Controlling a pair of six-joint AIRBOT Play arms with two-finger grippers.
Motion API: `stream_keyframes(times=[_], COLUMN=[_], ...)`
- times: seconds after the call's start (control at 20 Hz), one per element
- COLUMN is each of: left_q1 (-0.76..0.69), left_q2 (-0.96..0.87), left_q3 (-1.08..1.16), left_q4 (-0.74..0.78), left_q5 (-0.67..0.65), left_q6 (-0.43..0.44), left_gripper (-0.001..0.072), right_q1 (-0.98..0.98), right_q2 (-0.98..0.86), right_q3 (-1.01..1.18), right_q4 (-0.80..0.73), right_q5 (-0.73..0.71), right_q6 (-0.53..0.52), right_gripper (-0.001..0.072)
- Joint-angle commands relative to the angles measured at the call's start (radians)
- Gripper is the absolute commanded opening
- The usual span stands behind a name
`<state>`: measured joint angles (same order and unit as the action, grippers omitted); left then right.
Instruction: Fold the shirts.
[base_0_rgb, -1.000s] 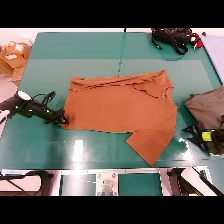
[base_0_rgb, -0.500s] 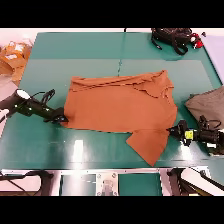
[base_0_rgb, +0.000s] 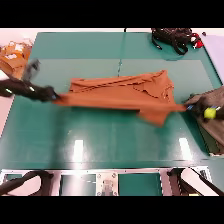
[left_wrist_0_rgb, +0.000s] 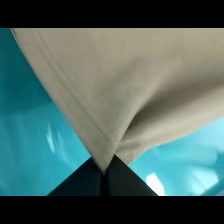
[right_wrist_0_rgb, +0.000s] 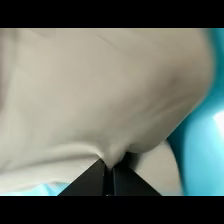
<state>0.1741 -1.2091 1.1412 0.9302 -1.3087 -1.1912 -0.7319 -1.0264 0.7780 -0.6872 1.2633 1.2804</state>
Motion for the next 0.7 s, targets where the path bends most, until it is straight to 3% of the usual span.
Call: stream_keyframes(times=[0.0,0.15,0.35,0.5,0.65], left_q1=[0.000,0.000,0.000,0.000,0.000], left_q2=[0.222,0.359,0.409,0.415,0.414], left_q3=[0.258,0.571,0.942,1.025,0.971], left_q4=[-0.002,0.005,0.044,0.108,0.166], left_q5=[-0.018,0.011,0.038,0.035,-0.014], left_q6=[-0.042,-0.042,-0.074,-0.100,-0.119], left_gripper=[0.0021,0.0021,0.0022,0.0022,0.0022], right_q1=[-0.001,-0.001,-0.001,-0.001,0.000], right_q2=[0.125,0.225,0.312,0.340,0.346], right_q3=[0.314,0.605,0.925,1.058,1.052], right_q4=[0.154,0.171,0.122,0.019,0.015], right_q5=[0.003,-0.124,-0.235,-0.235,-0.206], right_q6=[0.011,0.025,0.040,0.105,0.105], right_gripper=[0.0020,0.0020,0.0020,0.0020,0.0020])
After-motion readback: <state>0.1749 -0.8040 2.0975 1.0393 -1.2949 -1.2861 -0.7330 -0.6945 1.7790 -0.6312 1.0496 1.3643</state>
